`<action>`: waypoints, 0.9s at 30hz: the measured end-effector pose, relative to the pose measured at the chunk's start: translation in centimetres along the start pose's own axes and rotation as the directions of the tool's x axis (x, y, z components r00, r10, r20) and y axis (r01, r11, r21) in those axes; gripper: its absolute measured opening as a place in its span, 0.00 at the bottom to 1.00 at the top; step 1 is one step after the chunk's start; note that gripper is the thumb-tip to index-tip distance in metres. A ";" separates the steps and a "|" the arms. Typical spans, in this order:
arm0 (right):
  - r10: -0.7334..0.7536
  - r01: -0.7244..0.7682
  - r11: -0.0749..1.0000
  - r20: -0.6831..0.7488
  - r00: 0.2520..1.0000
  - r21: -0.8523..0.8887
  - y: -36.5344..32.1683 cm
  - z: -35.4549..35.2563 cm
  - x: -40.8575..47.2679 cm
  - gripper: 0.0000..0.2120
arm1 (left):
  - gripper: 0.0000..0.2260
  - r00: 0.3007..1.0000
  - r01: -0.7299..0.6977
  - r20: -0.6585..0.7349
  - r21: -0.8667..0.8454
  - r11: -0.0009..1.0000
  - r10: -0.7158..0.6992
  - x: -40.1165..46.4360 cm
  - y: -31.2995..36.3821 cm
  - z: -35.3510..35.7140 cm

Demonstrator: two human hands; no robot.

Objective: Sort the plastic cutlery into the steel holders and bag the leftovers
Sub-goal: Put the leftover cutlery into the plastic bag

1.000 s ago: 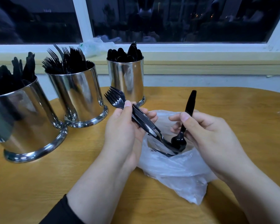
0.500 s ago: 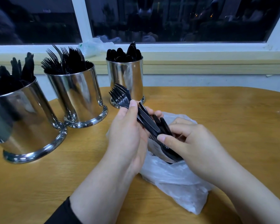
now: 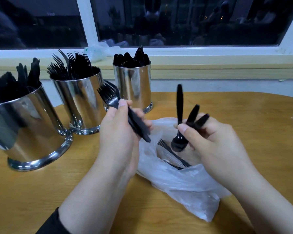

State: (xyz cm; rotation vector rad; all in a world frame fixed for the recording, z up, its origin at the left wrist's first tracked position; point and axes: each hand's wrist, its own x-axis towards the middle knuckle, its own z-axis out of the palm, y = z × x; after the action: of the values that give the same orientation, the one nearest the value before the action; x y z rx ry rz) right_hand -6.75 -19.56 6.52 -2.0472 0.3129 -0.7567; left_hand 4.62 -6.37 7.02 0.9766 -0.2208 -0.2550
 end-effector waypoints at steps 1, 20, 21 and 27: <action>-0.011 0.012 0.999 -0.028 1.000 0.042 -0.3 -0.1 0.0 0.11 | 0.10 0.999 0.027 -0.019 0.037 0.999 -0.026 0.0 0.1 -0.2; -0.571 0.560 0.796 0.023 0.821 -0.231 1.4 1.0 -0.3 0.14 | 0.15 0.881 0.468 0.062 0.047 0.883 -0.470 -2.7 -1.6 -0.1; -0.589 0.579 0.781 0.031 0.807 -0.233 1.5 1.1 -0.4 0.15 | 0.15 0.890 0.451 0.046 0.035 0.892 -0.453 -2.6 -1.7 -0.2; -0.644 0.635 0.737 0.047 0.764 -0.232 1.2 1.7 -0.7 0.11 | 0.18 0.855 0.492 0.114 0.134 0.860 -0.506 -2.8 -1.0 -0.5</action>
State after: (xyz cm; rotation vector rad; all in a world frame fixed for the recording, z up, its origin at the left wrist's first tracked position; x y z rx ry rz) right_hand -6.19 -18.74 4.53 -2.3919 -0.3384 -1.2207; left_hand 1.98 -5.60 5.72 1.1068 -0.1081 -0.8052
